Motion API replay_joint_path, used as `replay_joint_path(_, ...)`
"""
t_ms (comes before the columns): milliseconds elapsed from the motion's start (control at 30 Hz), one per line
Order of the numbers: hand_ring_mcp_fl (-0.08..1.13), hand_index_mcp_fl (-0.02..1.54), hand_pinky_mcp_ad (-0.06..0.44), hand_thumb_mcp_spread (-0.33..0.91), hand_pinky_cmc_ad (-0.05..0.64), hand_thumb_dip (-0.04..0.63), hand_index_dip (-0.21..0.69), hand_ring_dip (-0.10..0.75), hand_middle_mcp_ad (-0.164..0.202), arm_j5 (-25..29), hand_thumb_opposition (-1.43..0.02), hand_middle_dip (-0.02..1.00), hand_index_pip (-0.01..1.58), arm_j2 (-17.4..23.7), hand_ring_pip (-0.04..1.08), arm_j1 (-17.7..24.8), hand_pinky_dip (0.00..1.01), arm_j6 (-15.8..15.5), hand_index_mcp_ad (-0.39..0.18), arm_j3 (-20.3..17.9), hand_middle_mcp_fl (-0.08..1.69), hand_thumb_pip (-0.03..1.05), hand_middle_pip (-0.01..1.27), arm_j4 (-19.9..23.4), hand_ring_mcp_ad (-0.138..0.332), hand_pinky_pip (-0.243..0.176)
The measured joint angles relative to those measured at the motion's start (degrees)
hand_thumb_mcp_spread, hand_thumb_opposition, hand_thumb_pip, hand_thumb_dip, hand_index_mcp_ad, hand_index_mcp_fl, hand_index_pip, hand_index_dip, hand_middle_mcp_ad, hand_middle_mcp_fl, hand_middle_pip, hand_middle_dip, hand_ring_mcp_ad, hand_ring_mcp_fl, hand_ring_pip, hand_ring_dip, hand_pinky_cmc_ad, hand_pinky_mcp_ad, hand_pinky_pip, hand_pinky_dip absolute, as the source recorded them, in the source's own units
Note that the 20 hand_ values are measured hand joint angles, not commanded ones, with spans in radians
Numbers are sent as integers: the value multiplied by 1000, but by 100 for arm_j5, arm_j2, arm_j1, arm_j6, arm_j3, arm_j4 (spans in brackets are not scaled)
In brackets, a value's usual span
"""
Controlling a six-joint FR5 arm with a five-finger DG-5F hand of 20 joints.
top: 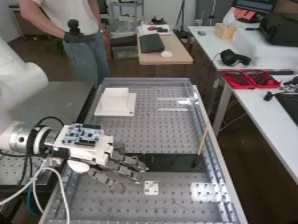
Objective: Grab the larger nut and place it in the white container
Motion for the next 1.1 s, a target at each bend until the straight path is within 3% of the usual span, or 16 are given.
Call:
replay_joint_path(333,-2,129,293,337,335,220,87,124,80,8,-897,194,1548,-28,176,7,576,67,-183,-14,59,810,122,84,145,-89)
replay_joint_path(533,-2,211,295,340,335,220,68,124,77,25,-899,194,1518,-32,176,30,576,118,-103,-39,59,810,126,118,145,-89)
replay_joint_path(700,-2,208,295,340,337,220,61,124,80,41,-899,194,1518,-20,178,28,571,130,-101,-52,56,808,127,130,147,-89)
replay_joint_path(833,-2,339,295,339,333,215,37,124,82,28,-911,194,1506,40,176,25,572,140,-98,-49,58,730,138,152,143,-89)
replay_joint_path(1100,-2,340,295,340,333,213,37,124,84,-183,-911,194,1506,389,171,146,557,198,-98,-44,56,730,138,179,143,-89)
